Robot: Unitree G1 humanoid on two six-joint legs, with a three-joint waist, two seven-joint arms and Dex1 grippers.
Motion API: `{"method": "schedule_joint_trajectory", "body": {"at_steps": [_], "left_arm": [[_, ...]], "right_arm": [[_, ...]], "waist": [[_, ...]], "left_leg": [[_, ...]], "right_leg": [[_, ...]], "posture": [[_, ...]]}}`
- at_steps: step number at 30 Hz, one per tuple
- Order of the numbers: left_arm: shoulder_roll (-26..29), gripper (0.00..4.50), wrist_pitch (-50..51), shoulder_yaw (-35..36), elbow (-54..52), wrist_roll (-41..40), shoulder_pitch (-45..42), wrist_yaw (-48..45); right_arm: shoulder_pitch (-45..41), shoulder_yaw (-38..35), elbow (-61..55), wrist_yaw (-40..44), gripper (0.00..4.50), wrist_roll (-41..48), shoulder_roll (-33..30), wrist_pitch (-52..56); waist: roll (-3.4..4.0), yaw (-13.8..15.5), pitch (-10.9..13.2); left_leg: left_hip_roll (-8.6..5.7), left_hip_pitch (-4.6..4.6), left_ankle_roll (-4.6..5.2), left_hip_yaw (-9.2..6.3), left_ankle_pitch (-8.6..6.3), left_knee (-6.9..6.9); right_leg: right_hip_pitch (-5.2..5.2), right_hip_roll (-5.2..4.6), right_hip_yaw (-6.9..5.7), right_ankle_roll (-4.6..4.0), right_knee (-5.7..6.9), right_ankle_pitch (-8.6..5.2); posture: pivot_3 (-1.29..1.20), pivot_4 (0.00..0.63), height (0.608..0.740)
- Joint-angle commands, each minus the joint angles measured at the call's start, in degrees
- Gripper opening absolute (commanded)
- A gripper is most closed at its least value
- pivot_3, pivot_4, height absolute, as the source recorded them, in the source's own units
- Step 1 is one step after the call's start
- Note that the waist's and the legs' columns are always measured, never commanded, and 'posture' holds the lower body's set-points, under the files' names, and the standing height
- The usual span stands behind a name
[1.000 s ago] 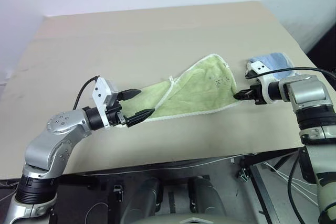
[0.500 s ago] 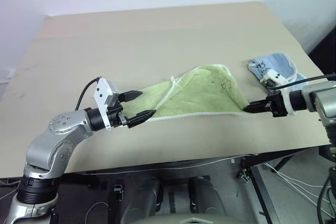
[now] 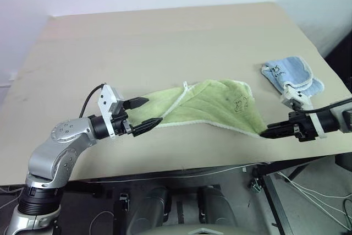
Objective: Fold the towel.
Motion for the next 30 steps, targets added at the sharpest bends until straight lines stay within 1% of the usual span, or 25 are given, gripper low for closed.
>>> {"method": "schedule_joint_trajectory", "body": {"at_steps": [1,4,5,7,8,9,12,15,17,20,21,23,26,30], "left_arm": [[0.02,4.5,-1.1,0.69,-1.34,-0.08,-0.12,-0.19],[0.05,4.5,-0.7,0.6,-1.58,-0.29,-0.25,-0.27],[0.18,4.5,-0.72,0.59,-1.29,-0.22,-0.43,-0.47],[0.35,4.5,-0.82,0.67,-0.67,-0.1,-0.79,-0.8],[0.4,4.5,-0.87,0.73,-0.44,-0.04,-0.93,-0.92],[0.48,4.5,-0.88,0.86,-0.23,-0.02,-1.11,-1.06],[0.63,4.5,-0.8,1.05,0.02,-0.06,-1.44,-1.31],[0.5,4.5,-0.8,0.75,0.18,0.03,-1.64,-1.37],[0.28,4.5,-0.91,0.42,0.48,0.21,-1.91,-1.38],[-0.17,4.5,-0.99,0.08,0.57,0.08,-2.52,-1.4],[-0.24,4.5,-1.01,0.04,0.66,0.05,-2.7,-1.49],[-0.18,4.5,-1.23,-0.06,0.82,0.07,-3.02,-2.12],[-0.15,4.5,-1.6,-0.43,1.44,0.26,-3.72,-3.17],[-0.32,4.5,-3.12,-0.95,2.91,1.34,-4.63,-4.28]], "right_arm": [[1.63,-1.13,-2.07,-0.24,0.98,1.53,-0.96,-1.38],[2.75,-0.81,-2.59,-1.23,1.9,1.1,-1.36,-2.32],[2.56,-0.98,-2.0,-1.95,2.3,0.82,-1.35,-2.46],[1.88,-1.57,-0.8,-2.48,2.94,0.87,-1.52,-2.71],[1.15,-2.03,0.14,-2.83,3.3,0.91,-1.45,-3.01],[-1.32,-3.1,2.92,-3.85,3.6,0.67,-1.16,-3.6],[-7.29,-5.31,8.98,-4.64,3.6,1.14,-1.42,-4.73],[-10.96,-5.06,12.07,-2.37,3.6,0.96,-3.58,-6.28],[-13.55,-4.55,13.78,-2.57,3.6,0.56,-3.31,-6.85],[-24.54,-6.1,20.94,-11.2,3.6,1.07,5.3,-4.61],[-26.8,-6.57,22.57,-13.5,3.6,0.9,7.6,-4.65],[-29.62,-5.74,25.0,-15.11,3.6,0.25,10.27,-3.59],[-32.43,-1.28,28.96,-16.83,3.6,-2.95,14.72,-4.63],[-36.38,2.47,36.03,-18.87,3.6,-6.77,19.95,-6.3]], "waist": [[0.0,0.17,0.0],[0.0,0.22,0.0],[0.0,0.22,0.0],[0.0,0.18,0.0],[0.0,0.15,0.0],[0.0,0.1,0.0],[0.02,-0.04,0.01],[0.02,0.15,0.01],[0.01,0.18,0.0],[0.01,-0.41,0.01],[0.0,-0.86,0.01],[0.0,-1.01,0.0],[-0.02,-0.98,-0.01],[-0.02,-1.18,-0.01]], "left_leg": [[0.0,0.0,0.0,0.0,0.0,0.0],[0.0,-0.01,0.01,0.0,0.0,0.0],[0.0,-0.01,0.01,0.0,-0.01,0.0],[0.0,-0.01,0.01,0.0,-0.01,0.0],[0.0,-0.01,0.01,0.0,-0.01,0.0],[0.0,-0.01,0.01,0.0,-0.01,0.0],[0.0,-0.01,0.01,0.09,-0.01,0.01],[0.01,-0.01,0.01,0.08,-0.01,-0.04],[0.02,-0.02,0.03,0.07,-0.02,-0.06],[0.01,-0.05,0.04,0.15,-0.03,0.0],[0.01,-0.04,0.04,0.19,-0.03,0.02],[0.02,-0.02,0.03,0.2,-0.02,0.01],[0.02,-0.03,0.04,0.2,-0.01,0.01],[0.0,-0.13,-0.2,0.22,0.14,0.03]], "right_leg": [[0.01,0.0,0.0,0.0,-0.01,0.0],[0.01,-0.01,0.0,0.01,-0.02,0.0],[0.01,-0.01,0.0,0.01,-0.02,0.0],[0.01,-0.01,0.0,0.01,-0.03,0.01],[0.01,-0.01,0.0,0.01,-0.03,0.01],[0.0,-0.01,0.0,0.01,-0.03,0.01],[-0.02,-0.01,0.04,0.02,-0.03,0.01],[-0.03,0.0,0.04,0.02,-0.06,0.01],[-0.02,0.0,0.03,0.02,-0.11,0.01],[-0.02,0.0,0.1,0.12,-0.15,0.07],[-0.02,0.01,0.15,0.15,-0.14,0.09],[0.0,0.01,0.17,0.16,-0.13,0.11],[-0.02,0.02,0.17,0.16,-0.14,0.11],[-0.11,0.02,0.18,0.16,-0.16,0.11]], "posture": [[0.0,0.15,0.74],[0.0,0.15,0.74],[0.0,0.15,0.74],[0.0,0.15,0.74],[0.0,0.15,0.74],[0.0,0.15,0.74],[0.0,0.15,0.74],[0.0,0.15,0.74],[0.0,0.15,0.74],[0.0,0.15,0.74],[0.0,0.15,0.74],[0.0,0.15,0.74],[0.0,0.15,0.74],[0.0,0.15,0.74]]}}
